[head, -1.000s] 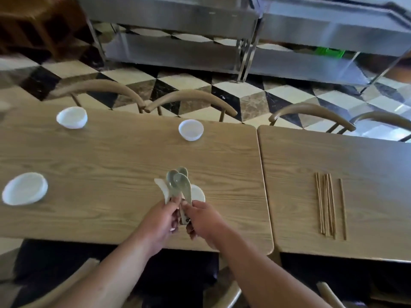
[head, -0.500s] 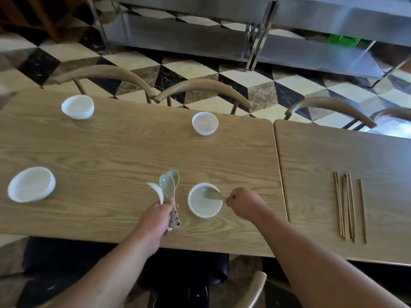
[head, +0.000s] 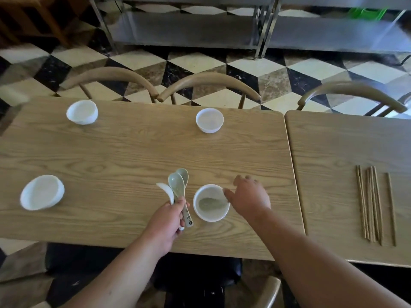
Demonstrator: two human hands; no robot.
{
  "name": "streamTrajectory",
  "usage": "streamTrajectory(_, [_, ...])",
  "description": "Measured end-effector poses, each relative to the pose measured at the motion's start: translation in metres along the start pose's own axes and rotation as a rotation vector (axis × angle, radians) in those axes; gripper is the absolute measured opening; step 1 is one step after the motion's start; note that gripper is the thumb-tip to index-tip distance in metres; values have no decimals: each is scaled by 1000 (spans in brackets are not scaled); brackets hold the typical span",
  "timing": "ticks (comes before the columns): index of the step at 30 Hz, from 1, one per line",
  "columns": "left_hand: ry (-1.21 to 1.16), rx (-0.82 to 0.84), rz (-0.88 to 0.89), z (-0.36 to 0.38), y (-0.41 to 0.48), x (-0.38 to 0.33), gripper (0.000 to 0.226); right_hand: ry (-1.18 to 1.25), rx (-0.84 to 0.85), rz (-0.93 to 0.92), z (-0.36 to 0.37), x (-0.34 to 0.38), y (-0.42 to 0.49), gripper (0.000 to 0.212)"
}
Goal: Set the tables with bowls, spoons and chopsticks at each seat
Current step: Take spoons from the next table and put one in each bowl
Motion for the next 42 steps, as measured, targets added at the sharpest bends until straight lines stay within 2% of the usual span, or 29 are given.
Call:
streamTrajectory(1, [-5,4,2,-4,2,-3,33,78,-69,-8,-8,11,-5,38])
streamTrajectory(2, [-8,9,7,-7,5,-6,33,170,-67,4,-13,24,-10,29])
streamTrajectory(4, [-10,18,23,-17,11,-11,33,348,107,20,-11,62,-22,17])
streamTrajectory(7, [-1,40,67,-40,21,-19,34,574,414,66,16,125,-50,20])
streamTrajectory(9, [22,20,110,-69,34,-23,39,685,505,115,34,168,-68,19])
streamTrajectory(13, [61,2,167,-156,63,-30,39,711,502,121,59,251,-93,27])
streamTrajectory(16, [72,9,204,-235,89,-35,40,688,439,117,77,321,-112,24])
streamTrajectory(23, [-35,-84,96,-420,147,-43,37,750,344,206,105,466,-142,23])
streamTrajectory(27, [-107,-113,40,-473,176,-46,34,459,134,144,107,494,-118,20])
streamTrajectory(33, [-103,-129,-34,-491,187,-46,33,133,214,38,126,506,-82,25])
streamTrajectory(40, [-96,-117,-21,-497,187,-52,34,119,297,43,162,510,-65,34])
streamTrajectory(42, [-100,-120,-25,-502,188,-55,34,88,165,49,157,507,-70,35])
Point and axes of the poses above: each hand's wrist, its own y-axis towards the middle knuckle, its own z-axis out of the palm, x = y × z, the point moved 3 cm from there along y, towards the middle knuckle, and after that the axes turned 15 degrees about -x, right-handed, at the moved point
